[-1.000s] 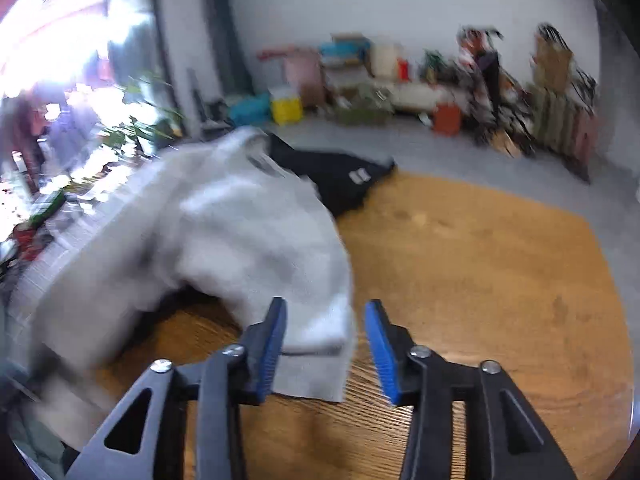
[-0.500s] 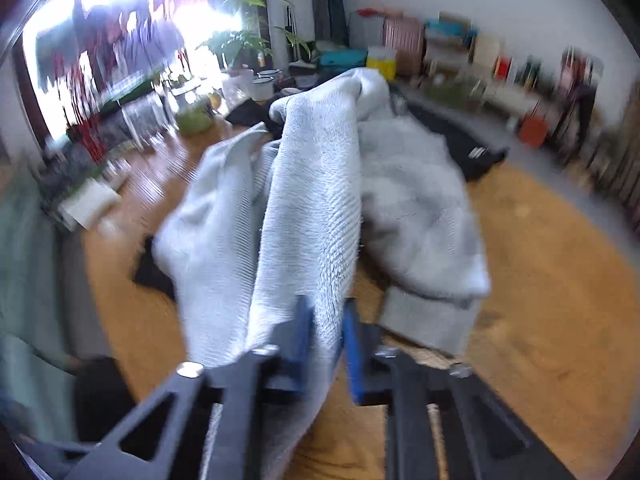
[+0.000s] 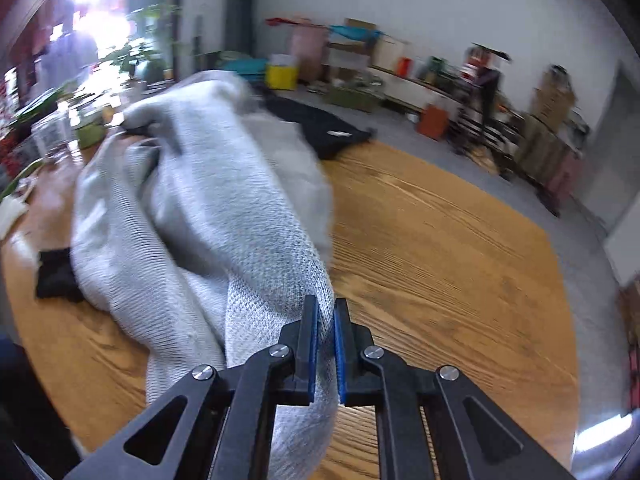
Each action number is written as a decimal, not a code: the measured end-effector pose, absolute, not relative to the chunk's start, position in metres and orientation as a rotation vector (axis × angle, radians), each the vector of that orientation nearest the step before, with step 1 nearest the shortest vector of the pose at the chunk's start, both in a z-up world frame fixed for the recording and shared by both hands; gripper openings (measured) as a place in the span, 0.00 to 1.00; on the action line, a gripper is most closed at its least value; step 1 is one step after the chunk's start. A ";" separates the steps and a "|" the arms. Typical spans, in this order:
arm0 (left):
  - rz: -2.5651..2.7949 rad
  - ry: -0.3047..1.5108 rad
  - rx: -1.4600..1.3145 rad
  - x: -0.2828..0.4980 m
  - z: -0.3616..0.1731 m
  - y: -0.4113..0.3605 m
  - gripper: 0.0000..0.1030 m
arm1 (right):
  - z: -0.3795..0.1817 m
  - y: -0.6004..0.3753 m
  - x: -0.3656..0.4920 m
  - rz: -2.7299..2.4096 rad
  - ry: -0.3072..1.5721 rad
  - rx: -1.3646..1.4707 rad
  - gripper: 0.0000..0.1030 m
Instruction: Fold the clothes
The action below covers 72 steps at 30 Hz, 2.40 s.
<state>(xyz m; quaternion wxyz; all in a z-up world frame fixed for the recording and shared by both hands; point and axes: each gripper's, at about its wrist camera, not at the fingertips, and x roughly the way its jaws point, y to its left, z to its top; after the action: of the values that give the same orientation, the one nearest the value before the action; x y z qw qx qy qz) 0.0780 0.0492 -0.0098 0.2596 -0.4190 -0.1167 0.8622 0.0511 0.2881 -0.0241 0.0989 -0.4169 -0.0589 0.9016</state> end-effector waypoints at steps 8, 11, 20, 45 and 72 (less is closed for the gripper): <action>2.360 -0.335 -1.225 0.028 -0.028 0.062 0.74 | 0.034 0.381 0.112 2.513 -0.098 -0.999 0.06; 2.338 -0.309 -1.231 0.019 -0.029 0.077 0.74 | 0.031 0.413 0.148 2.443 -0.077 -1.036 0.01; 2.457 -0.259 -1.191 -0.023 -0.015 0.120 0.74 | 0.010 0.474 0.233 2.319 -0.069 -1.187 0.03; 1.888 -0.016 -1.104 0.087 -0.049 0.267 0.03 | 0.037 0.409 0.172 2.683 0.014 -1.075 0.57; 2.166 0.005 -1.131 -0.039 0.015 0.194 0.73 | -0.056 0.442 0.128 2.548 0.292 -1.360 0.62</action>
<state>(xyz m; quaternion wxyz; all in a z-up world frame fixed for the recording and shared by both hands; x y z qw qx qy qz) -0.0385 0.1936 0.0154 0.3419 -0.4348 0.0021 0.8331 0.1277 0.4419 -0.0562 0.1192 -0.4653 0.0998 0.8714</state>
